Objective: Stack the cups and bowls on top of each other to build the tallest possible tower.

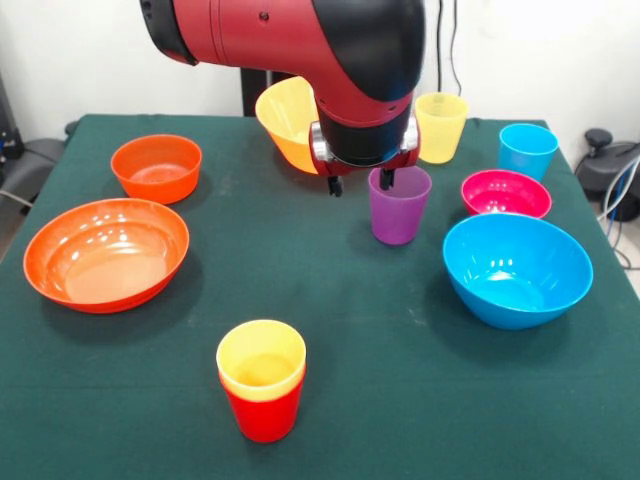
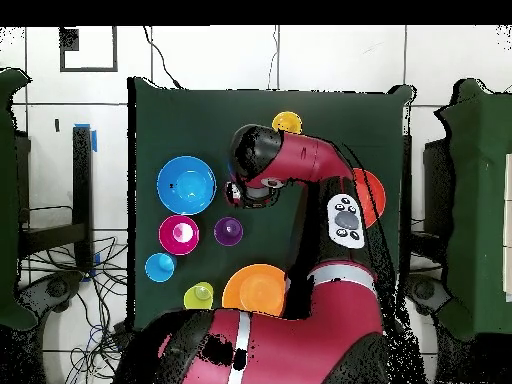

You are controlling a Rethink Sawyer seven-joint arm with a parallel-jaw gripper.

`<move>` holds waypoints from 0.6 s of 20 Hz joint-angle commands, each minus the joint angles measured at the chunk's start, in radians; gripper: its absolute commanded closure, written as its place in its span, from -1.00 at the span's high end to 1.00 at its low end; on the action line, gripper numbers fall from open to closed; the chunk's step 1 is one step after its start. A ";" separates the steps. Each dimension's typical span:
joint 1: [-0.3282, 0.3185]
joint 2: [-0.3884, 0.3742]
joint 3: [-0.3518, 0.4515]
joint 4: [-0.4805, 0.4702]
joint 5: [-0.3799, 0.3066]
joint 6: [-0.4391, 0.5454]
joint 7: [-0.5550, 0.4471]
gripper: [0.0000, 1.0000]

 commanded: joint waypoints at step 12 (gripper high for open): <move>0.005 0.073 0.053 0.048 0.055 -0.054 0.176 1.00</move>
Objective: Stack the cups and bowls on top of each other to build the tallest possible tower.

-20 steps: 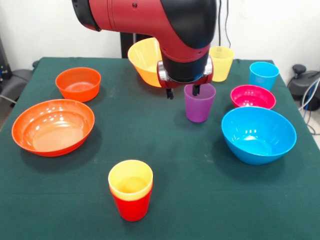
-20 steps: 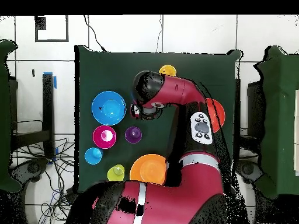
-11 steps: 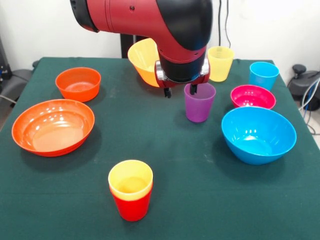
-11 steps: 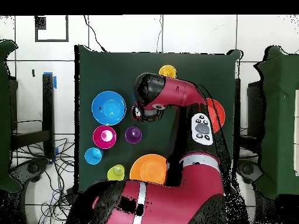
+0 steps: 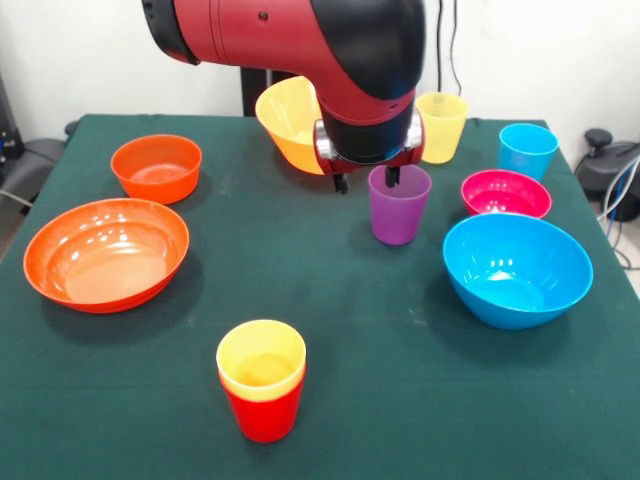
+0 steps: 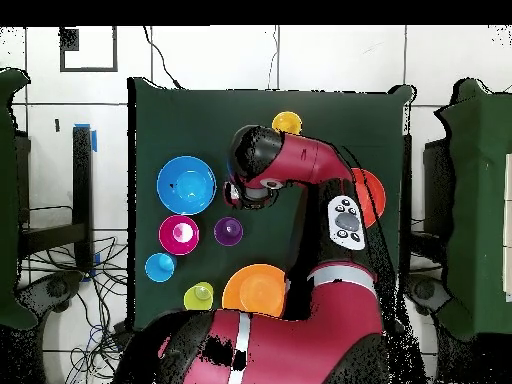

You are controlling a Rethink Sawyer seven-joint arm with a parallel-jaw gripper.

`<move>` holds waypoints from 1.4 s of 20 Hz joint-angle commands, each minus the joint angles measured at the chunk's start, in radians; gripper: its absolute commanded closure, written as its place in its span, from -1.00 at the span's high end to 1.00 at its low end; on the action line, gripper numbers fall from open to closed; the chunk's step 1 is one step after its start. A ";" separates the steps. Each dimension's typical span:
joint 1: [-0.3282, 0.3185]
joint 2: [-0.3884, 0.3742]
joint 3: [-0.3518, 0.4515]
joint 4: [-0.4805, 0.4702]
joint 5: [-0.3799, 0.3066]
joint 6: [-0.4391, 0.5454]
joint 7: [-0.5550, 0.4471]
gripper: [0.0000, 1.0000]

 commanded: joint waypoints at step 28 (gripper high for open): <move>0.021 0.120 0.044 0.035 0.032 -0.058 0.183 1.00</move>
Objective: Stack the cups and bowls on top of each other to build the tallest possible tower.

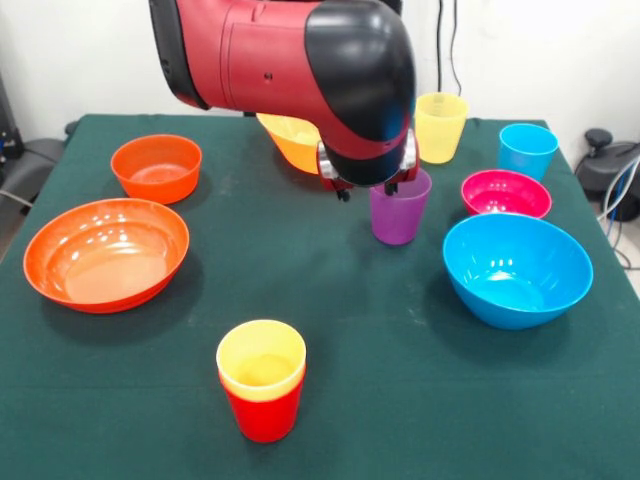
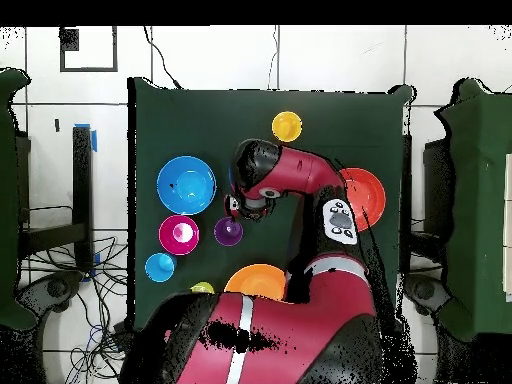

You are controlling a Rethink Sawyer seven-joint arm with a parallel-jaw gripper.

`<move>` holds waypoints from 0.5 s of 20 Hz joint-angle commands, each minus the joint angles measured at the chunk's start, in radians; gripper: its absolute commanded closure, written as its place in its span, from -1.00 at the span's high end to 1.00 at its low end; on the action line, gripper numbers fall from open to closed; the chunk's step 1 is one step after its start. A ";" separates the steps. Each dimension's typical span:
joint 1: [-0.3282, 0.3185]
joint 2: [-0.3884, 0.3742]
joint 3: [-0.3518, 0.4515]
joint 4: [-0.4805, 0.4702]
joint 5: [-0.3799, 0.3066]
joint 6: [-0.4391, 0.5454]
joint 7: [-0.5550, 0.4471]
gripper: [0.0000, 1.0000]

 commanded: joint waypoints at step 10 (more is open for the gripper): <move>0.023 0.055 0.051 0.016 0.040 -0.054 0.192 1.00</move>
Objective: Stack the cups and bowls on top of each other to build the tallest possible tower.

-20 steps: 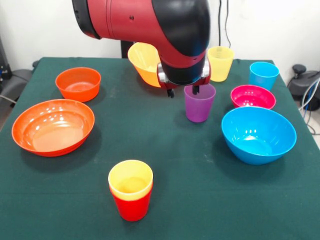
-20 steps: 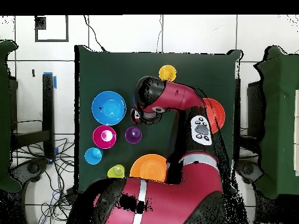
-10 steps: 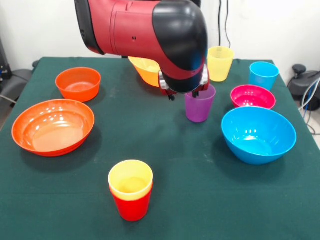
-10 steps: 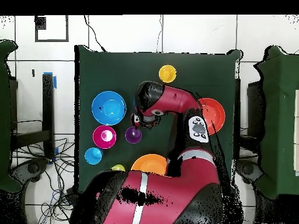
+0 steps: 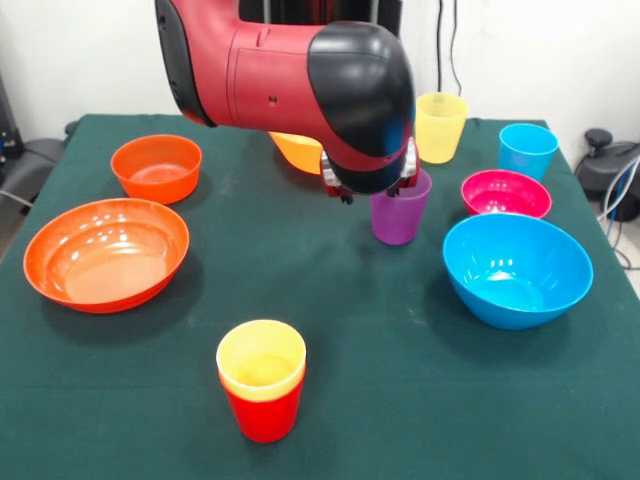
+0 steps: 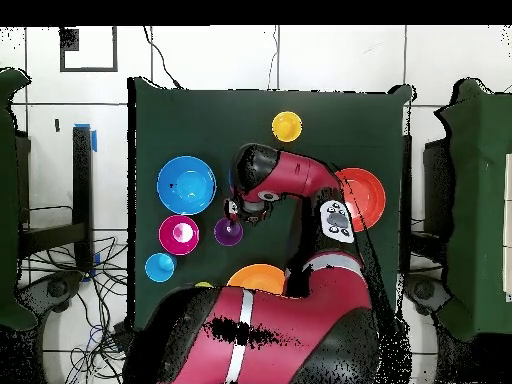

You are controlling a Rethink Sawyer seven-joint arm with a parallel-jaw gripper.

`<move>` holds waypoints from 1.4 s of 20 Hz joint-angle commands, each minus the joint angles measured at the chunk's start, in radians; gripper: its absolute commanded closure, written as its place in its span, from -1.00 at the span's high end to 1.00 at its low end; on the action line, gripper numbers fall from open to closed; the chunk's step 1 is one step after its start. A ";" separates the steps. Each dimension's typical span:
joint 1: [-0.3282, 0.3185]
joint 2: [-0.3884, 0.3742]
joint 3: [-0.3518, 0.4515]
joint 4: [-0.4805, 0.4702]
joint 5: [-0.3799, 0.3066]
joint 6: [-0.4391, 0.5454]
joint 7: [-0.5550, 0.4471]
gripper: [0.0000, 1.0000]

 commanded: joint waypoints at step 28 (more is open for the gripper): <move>0.053 0.027 0.017 0.018 0.016 -0.232 0.223 -1.00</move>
